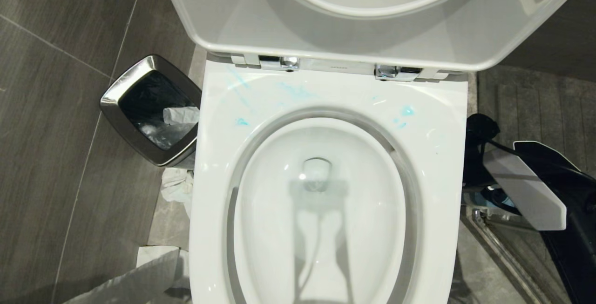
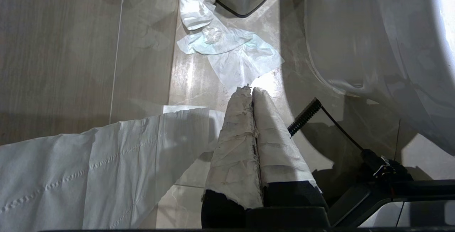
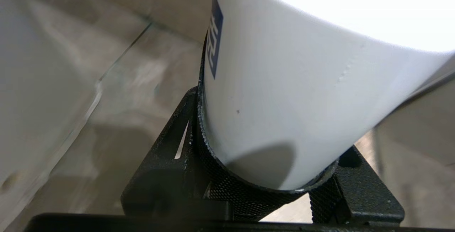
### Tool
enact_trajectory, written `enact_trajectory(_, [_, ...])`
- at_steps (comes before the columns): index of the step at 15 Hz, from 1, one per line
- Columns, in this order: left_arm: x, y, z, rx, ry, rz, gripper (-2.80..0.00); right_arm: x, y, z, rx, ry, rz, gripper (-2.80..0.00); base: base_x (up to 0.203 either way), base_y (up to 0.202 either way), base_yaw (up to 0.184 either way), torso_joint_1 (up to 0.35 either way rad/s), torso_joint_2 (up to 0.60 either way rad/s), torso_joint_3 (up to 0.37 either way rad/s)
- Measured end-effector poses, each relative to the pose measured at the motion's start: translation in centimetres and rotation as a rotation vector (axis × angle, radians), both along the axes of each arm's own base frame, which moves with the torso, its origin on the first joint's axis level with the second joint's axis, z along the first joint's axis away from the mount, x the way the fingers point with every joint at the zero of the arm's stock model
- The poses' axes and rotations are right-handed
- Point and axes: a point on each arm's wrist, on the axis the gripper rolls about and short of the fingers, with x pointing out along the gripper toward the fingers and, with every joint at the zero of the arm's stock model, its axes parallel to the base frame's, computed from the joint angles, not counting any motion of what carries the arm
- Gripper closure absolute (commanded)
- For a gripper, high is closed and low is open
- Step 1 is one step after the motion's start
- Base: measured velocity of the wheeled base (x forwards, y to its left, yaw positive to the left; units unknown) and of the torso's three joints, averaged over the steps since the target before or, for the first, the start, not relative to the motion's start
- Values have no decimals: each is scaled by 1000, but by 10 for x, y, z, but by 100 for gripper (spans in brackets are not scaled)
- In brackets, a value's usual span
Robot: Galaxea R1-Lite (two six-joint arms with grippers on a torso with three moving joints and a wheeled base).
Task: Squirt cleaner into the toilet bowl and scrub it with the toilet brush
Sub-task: Pour in the cleaning agent
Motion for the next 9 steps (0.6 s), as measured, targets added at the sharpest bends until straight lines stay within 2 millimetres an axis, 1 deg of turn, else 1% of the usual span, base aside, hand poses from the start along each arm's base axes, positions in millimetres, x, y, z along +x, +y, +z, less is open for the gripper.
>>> enact_trajectory(3, [0, 0, 0, 0, 0, 0, 0, -16, -8, 23, 18, 0, -13, 0, 0, 0, 0, 0, 0, 0])
enact_trajectory(5, [0, 0, 0, 0, 0, 0, 0, -32, -11, 41, 51, 11, -10, 0, 0, 0, 0, 0, 0, 0])
enact_trajectory(7, [0, 0, 0, 0, 0, -1, 0, -54, -13, 55, 85, 43, -11, 0, 0, 0, 0, 0, 0, 0])
enact_trajectory(9, [0, 0, 0, 0, 0, 0, 0, -83, -14, 67, 123, 88, 0, 0, 0, 0, 0, 0, 0, 0])
